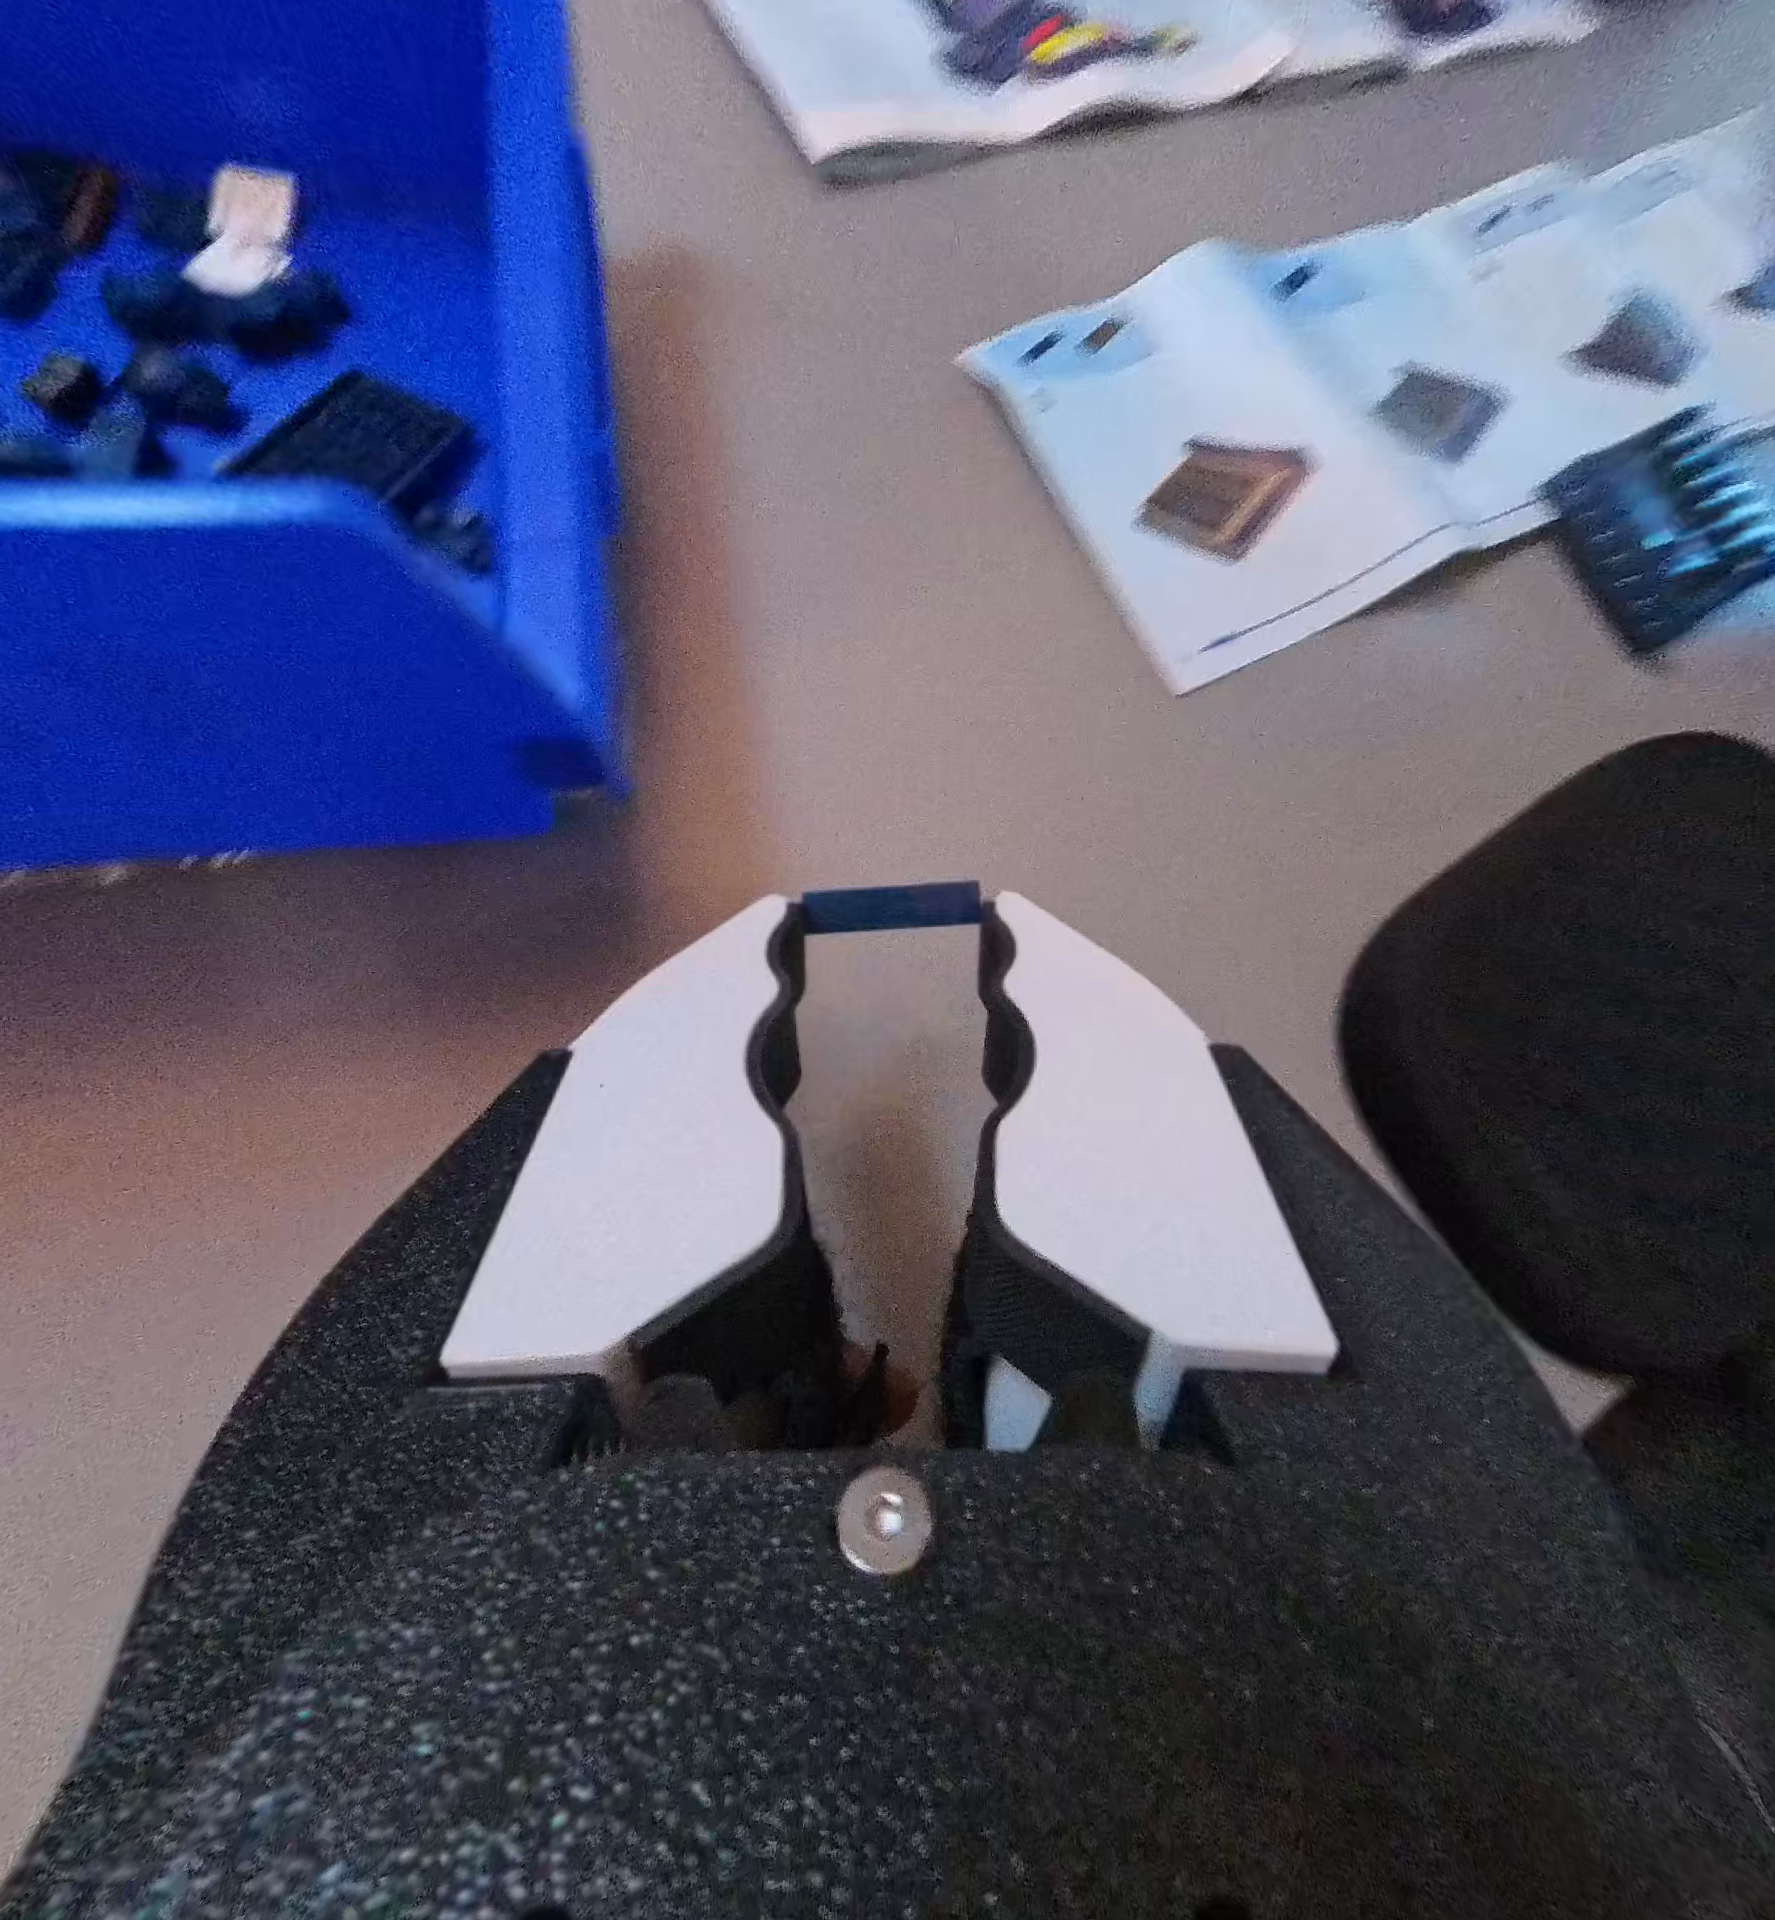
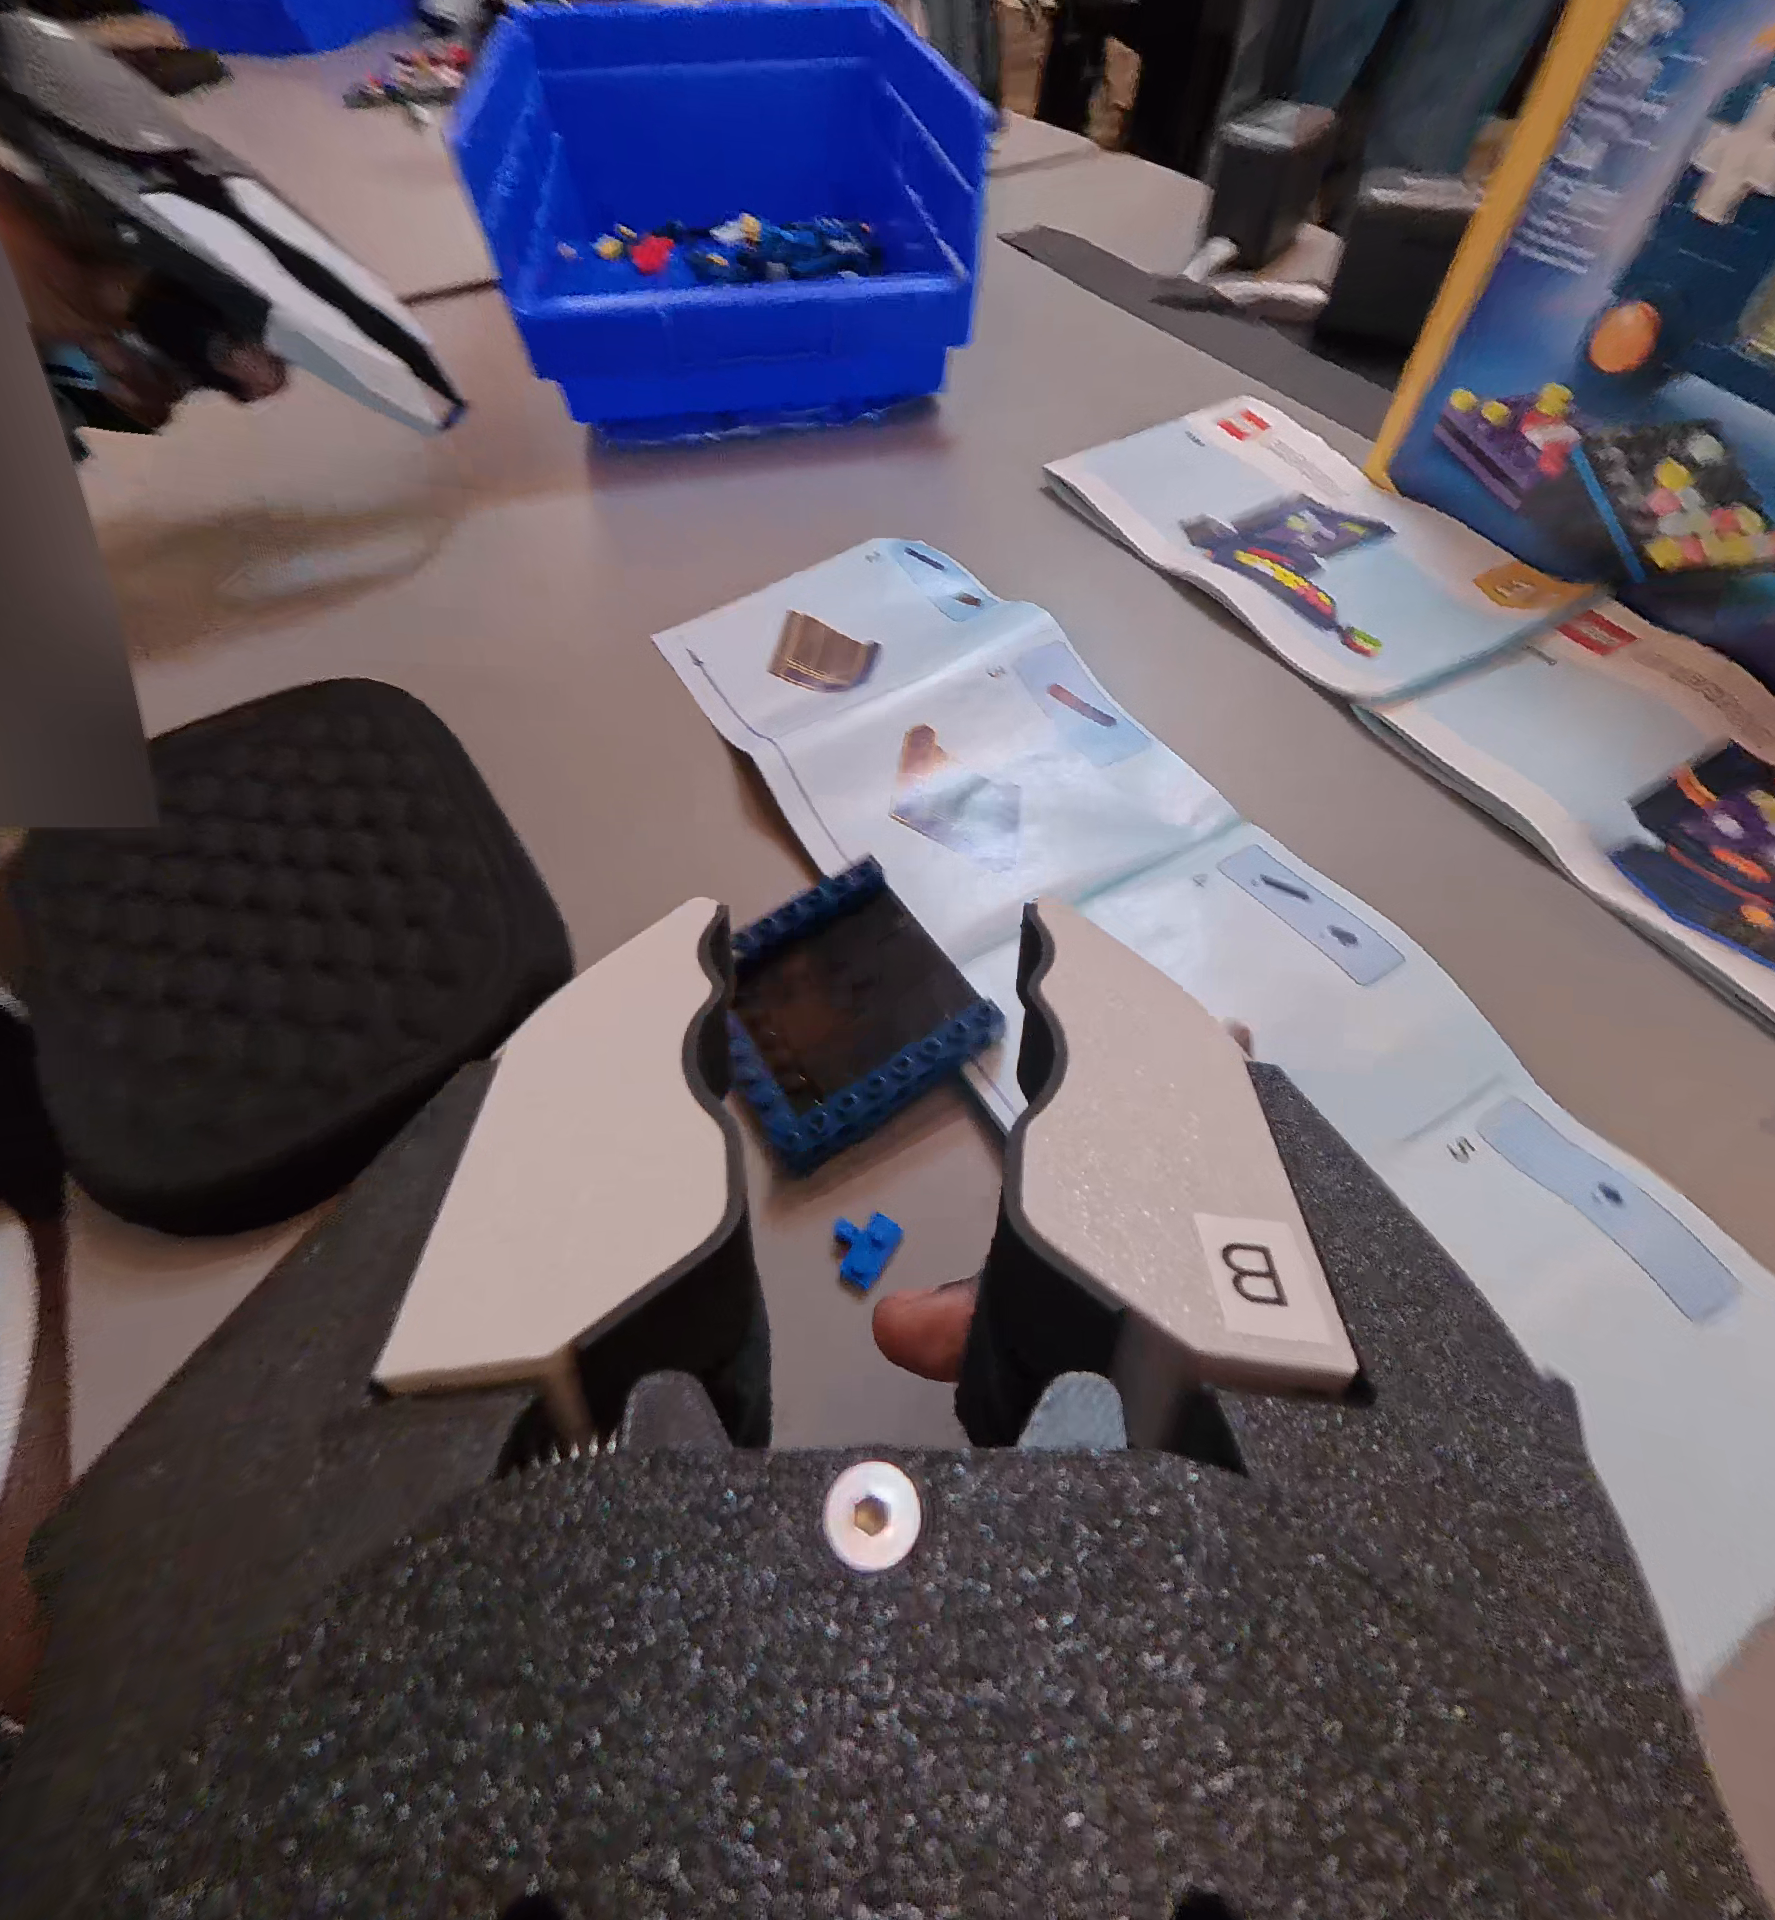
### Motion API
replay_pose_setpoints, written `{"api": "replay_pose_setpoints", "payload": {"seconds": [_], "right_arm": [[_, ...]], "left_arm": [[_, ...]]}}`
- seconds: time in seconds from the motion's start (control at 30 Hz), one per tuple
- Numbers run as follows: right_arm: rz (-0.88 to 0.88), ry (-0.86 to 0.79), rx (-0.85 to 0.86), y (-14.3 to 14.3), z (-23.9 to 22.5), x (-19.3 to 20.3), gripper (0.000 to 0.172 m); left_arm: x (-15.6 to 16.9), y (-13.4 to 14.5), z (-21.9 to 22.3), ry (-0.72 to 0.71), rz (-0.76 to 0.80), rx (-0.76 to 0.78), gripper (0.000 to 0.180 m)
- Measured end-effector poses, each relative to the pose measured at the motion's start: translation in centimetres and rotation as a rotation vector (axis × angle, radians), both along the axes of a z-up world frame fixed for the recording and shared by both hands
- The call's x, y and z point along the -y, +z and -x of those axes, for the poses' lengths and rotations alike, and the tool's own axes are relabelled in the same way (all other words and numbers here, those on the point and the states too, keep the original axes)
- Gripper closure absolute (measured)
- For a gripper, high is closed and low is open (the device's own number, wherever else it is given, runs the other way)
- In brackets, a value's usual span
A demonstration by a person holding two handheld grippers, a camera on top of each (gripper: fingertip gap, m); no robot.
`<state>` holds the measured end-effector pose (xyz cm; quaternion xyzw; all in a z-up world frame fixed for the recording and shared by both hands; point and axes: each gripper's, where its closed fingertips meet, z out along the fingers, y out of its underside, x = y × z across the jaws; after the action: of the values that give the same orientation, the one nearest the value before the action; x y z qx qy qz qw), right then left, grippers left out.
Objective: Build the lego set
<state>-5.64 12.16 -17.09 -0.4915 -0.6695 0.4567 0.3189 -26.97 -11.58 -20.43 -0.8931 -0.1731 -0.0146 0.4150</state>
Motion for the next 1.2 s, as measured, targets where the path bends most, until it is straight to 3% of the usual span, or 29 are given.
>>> {"api": "replay_pose_setpoints", "payload": {"seconds": [0.13,0.3,0.47,0.57,0.7,0.8,0.97,1.03,1.1,1.2], "right_arm": [[-0.090,0.194,-0.163,2.8,0.8,4.4,0.124],[-0.424,0.303,-0.484,6.4,2.4,8.2,0.137],[-0.673,0.300,-0.683,7.9,2.9,10.0,0.143],[-0.727,0.244,-0.743,8.8,2.8,9.8,0.145],[-0.723,0.227,-0.775,9.3,2.4,9.6,0.163],[-0.429,0.249,-0.752,10.2,1.8,8.8,0.164],[0.673,0.427,-0.683,13.8,-0.4,5.4,0.164],[0.951,0.506,-0.681,14.4,-1.0,4.0,0.164],[1.026,0.549,-0.694,14.3,-1.3,3.5,0.164],[0.916,0.610,-0.713,14.2,-2.0,4.7,0.164]], "left_arm": [[-5.8,6.1,-6.4,-0.240,-0.348,0.118,0.149],[-11.3,11.1,-14.5,-0.509,-0.677,0.412,0.149],[-14.4,11.8,-18.3,-0.627,-0.751,0.610,0.149],[-15.2,11.9,-19.5,-0.654,-0.756,0.663,0.149],[-15.5,12.1,-20.1,-0.669,-0.762,0.676,0.149],[-15.1,13.2,-20.2,-0.708,-0.833,0.640,0.146],[-15.6,14.1,-20.5,-0.693,-0.952,0.495,0.151],[-16.2,14.3,-21.8,-0.700,-0.980,0.527,0.159],[-17.2,14.3,-22.5,-0.684,-0.980,0.666,0.165],[-17.8,14.9,-23.5,-0.680,-1.000,0.951,0.166]]}}
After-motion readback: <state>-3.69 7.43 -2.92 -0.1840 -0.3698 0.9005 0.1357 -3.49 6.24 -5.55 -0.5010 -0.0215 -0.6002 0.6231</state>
